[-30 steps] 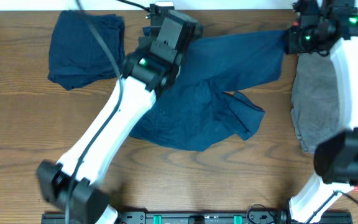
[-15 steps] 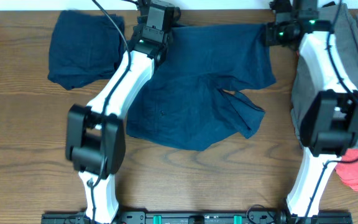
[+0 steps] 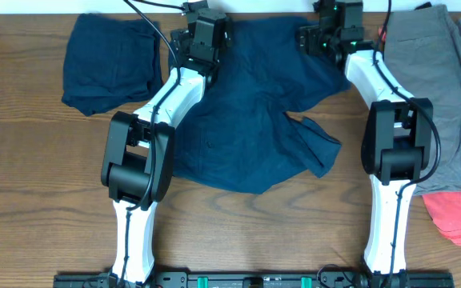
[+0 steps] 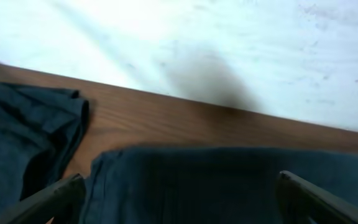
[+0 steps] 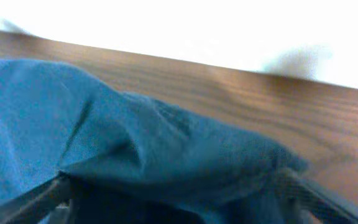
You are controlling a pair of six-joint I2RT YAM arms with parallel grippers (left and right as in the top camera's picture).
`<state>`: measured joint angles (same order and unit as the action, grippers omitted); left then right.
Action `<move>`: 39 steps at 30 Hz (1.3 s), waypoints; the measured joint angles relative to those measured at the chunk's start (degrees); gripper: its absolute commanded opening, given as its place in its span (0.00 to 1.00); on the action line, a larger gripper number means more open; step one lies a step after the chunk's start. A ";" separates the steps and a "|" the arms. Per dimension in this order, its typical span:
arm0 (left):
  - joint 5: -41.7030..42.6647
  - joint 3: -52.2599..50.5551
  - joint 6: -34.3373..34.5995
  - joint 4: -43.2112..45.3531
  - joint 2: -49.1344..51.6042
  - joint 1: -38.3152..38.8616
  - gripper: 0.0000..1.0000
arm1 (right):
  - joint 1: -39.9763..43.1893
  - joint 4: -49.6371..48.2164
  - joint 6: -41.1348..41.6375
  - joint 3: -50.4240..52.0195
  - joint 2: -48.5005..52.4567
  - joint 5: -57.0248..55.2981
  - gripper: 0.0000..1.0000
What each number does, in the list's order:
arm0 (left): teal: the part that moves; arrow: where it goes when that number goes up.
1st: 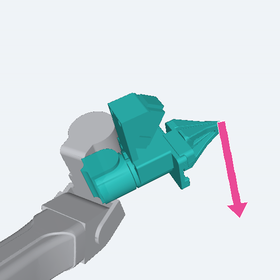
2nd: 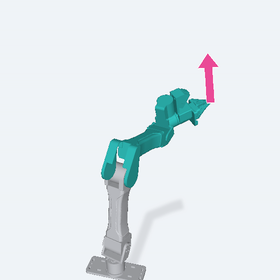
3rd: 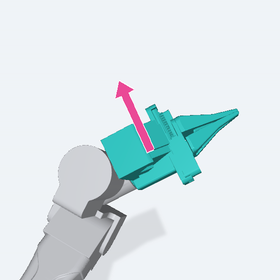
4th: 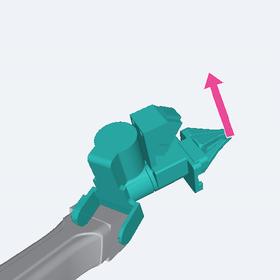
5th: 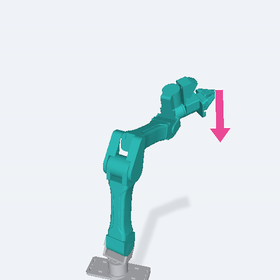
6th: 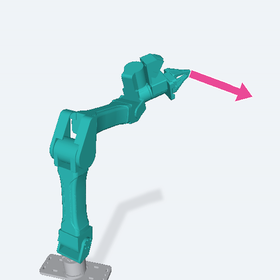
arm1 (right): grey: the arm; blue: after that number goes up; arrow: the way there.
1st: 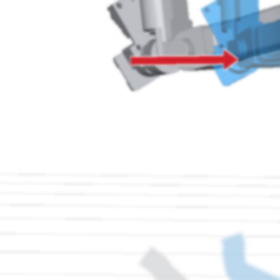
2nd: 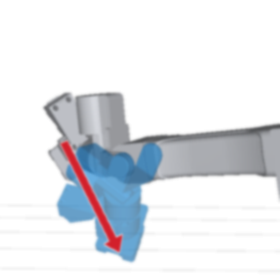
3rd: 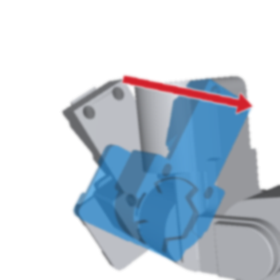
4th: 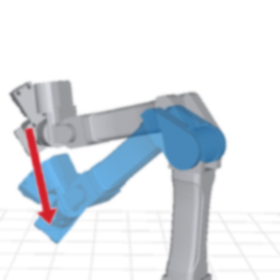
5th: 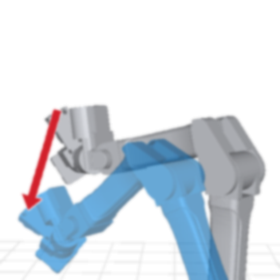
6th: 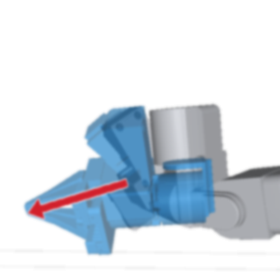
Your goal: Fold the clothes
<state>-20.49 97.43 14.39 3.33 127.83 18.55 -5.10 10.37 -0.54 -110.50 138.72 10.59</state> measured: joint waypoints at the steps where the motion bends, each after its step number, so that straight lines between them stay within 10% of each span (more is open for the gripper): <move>1: -0.02 0.00 -0.90 -0.90 -0.04 -0.22 0.98 | 0.00 -0.09 0.31 0.00 -0.17 -0.15 0.99; 14: 1.42 0.20 -3.72 -29.38 -15.45 -4.33 0.98 | 4.46 21.81 2.32 -0.15 -14.95 -0.81 0.99; 18: 5.73 0.81 -3.80 -35.17 -17.18 -4.59 0.98 | 3.78 24.22 0.11 -0.35 -14.36 0.09 0.84; 27: 11.15 0.70 -3.76 -38.69 -13.07 -5.40 0.98 | 3.04 11.67 5.86 -0.24 -3.32 1.95 0.60; 39: 11.58 0.66 -3.74 -38.80 -12.55 -5.38 0.98 | 3.63 -0.48 19.41 0.00 2.73 3.21 0.57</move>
<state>-8.91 98.08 10.66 -35.46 115.28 13.17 -1.48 9.89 18.87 -110.50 141.45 13.80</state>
